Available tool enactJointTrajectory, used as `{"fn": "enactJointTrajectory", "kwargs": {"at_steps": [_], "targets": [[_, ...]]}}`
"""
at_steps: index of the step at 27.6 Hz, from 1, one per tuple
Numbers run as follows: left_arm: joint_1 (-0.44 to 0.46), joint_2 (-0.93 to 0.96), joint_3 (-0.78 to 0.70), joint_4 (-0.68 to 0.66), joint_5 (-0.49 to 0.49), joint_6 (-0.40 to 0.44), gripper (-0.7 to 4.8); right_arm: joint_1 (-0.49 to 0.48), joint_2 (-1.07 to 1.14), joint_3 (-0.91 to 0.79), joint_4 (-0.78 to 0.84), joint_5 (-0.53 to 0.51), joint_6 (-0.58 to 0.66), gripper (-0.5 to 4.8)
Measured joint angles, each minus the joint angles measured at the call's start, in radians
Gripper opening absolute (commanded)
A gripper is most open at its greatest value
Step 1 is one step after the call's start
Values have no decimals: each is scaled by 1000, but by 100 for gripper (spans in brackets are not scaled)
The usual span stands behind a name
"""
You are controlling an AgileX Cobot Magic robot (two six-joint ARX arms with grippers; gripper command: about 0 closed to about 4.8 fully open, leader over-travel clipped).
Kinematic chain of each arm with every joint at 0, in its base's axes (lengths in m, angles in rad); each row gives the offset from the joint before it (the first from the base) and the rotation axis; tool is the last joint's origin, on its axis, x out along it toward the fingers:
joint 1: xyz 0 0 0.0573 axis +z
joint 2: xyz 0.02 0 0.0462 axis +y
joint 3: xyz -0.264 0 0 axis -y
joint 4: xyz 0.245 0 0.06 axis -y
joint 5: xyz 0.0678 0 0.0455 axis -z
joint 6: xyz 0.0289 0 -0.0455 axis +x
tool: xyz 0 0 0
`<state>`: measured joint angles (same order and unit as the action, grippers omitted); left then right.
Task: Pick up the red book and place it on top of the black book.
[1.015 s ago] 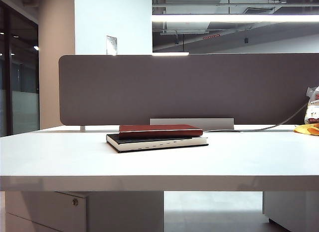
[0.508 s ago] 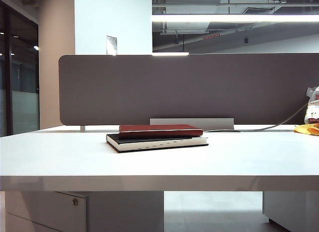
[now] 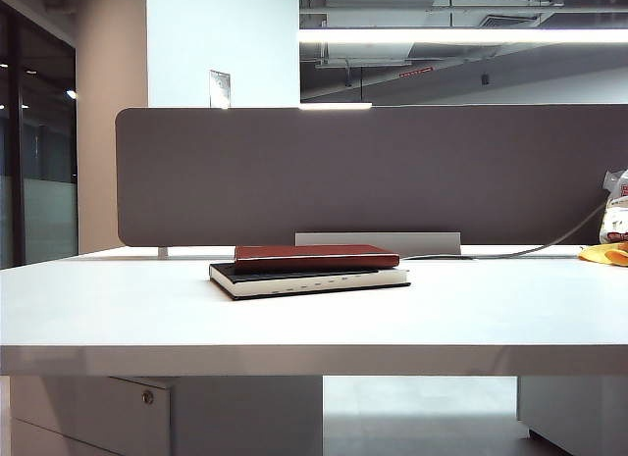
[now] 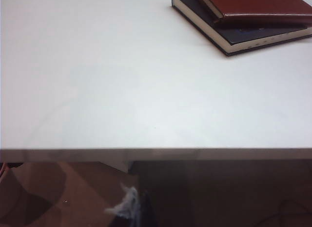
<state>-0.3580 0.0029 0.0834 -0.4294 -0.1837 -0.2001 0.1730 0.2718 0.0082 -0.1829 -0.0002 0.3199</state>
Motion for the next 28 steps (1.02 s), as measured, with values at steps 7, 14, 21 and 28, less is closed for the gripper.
{"fn": "enactJointTrajectory", "kwargs": {"at_steps": [7, 14, 21, 28], "targets": [[0, 0, 0, 0, 0, 0, -6, 0, -1, 0, 0, 0, 0, -5], [2, 0, 0, 0, 0, 0, -6, 0, -3, 0, 0, 0, 0, -5], [77, 0, 0, 0, 5, 0, -6, -34, -120, 0, 0, -1, 0, -5], [199, 0, 0, 0, 4, 0, -6, -137, -223, 0, 2, 0, 0, -5]]}}
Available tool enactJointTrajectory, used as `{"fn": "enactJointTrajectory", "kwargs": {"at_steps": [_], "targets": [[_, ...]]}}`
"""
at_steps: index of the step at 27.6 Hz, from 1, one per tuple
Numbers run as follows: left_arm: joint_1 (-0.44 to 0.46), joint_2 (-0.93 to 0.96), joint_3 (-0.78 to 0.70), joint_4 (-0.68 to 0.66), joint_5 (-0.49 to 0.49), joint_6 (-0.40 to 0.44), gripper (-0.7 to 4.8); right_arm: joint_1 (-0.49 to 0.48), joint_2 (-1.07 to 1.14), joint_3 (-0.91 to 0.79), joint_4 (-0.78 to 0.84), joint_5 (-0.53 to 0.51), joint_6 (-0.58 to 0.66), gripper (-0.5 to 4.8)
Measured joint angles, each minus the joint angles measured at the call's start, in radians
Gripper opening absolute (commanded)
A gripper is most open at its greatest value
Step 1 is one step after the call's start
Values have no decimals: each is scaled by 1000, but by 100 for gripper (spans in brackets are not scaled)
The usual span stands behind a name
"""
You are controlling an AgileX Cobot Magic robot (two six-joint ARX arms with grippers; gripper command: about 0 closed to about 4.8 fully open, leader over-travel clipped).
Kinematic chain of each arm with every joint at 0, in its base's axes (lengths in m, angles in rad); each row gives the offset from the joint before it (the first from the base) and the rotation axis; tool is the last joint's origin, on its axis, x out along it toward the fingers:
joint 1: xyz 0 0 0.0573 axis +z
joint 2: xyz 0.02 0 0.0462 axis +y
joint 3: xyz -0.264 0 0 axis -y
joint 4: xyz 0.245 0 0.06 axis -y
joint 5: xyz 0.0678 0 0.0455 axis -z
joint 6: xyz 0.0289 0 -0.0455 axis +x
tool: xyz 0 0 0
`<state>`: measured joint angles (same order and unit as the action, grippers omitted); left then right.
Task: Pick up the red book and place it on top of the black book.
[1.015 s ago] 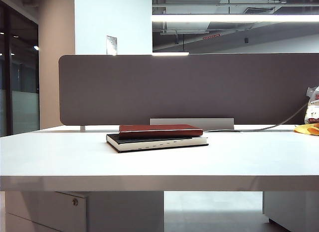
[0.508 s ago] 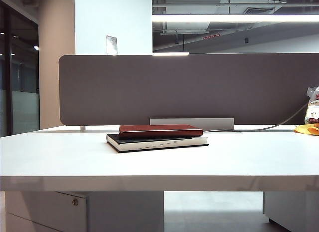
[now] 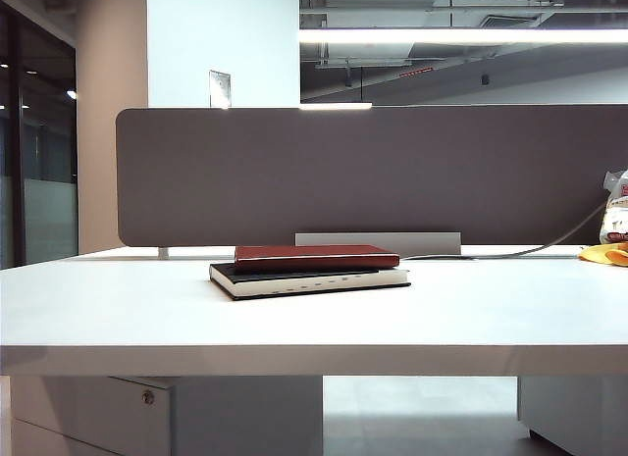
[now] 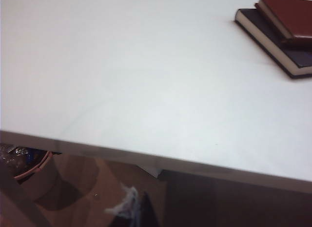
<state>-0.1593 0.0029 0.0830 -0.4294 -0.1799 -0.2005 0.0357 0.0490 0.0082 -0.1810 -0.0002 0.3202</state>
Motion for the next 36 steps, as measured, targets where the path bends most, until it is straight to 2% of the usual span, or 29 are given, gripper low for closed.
{"fn": "enactJointTrajectory", "kwargs": {"at_steps": [7, 13, 24, 36], "targets": [[3, 0, 0, 0, 0, 0, -6, -89, -46, 0, 7, 0, 0, -4], [8, 0, 0, 0, 1, 0, -6, -113, -46, 0, 7, 0, 0, -4], [196, 0, 0, 0, 0, 0, -6, -126, -46, 0, 7, 0, 0, -5], [204, 0, 0, 0, 1, 0, -6, -126, -46, 0, 7, 0, 0, -5]]}}
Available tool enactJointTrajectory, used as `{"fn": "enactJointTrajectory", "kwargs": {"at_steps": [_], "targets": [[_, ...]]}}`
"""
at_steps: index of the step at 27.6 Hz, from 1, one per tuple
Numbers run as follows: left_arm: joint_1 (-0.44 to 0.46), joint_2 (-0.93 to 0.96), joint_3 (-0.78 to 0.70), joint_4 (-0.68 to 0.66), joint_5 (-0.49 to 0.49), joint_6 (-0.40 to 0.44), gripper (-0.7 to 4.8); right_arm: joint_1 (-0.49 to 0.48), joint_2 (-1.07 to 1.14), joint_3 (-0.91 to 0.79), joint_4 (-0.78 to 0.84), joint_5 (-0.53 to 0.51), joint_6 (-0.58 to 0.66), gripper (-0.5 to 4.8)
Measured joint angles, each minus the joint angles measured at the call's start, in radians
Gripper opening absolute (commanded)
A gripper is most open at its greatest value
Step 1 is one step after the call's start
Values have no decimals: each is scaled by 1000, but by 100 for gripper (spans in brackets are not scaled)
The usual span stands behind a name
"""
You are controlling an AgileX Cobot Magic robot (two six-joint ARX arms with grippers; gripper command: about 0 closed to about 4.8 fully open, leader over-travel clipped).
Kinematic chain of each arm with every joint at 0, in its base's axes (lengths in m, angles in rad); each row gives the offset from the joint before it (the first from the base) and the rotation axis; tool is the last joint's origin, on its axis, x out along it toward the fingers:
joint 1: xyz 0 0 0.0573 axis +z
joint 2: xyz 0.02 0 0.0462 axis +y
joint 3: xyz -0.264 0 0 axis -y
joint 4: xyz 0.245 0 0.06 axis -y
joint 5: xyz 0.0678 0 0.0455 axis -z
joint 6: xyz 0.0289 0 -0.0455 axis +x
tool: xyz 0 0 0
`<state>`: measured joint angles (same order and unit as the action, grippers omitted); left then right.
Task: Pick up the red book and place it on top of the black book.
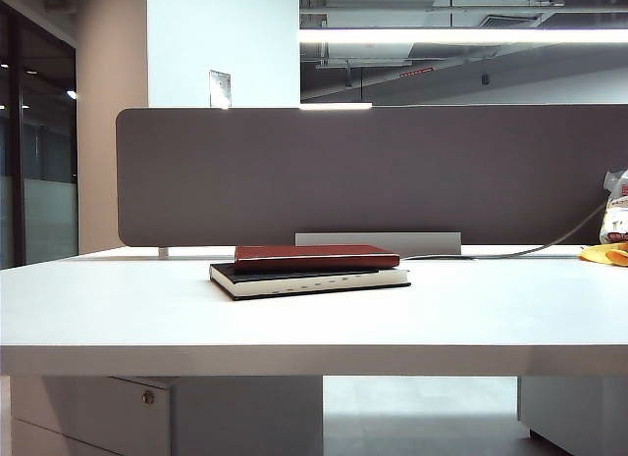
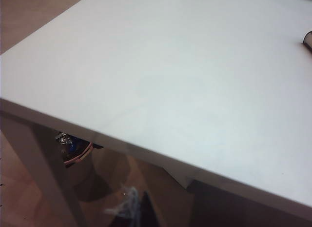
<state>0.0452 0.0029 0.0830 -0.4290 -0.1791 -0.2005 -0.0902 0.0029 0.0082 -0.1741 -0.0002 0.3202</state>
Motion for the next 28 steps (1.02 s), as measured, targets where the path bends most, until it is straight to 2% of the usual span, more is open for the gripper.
{"fn": "enactJointTrajectory", "kwargs": {"at_steps": [9, 13, 19, 25, 28], "targets": [[0, 0, 0, 0, -2, 6, -6, 0, 0, 0, 0, 0, 0, -4], [0, 0, -2, 8, -17, 80, -6, 0, 0, 0, 0, 0, 0, -4], [1, 0, -65, 259, -4, 97, -6, 0, 0, 0, 0, 0, 0, -4], [1, 0, -68, 268, 7, 168, -6, 0, 0, 0, 0, 0, 0, -5], [1, 0, -69, 268, 45, 185, -6, 0, 0, 0, 0, 0, 0, -5]]}}
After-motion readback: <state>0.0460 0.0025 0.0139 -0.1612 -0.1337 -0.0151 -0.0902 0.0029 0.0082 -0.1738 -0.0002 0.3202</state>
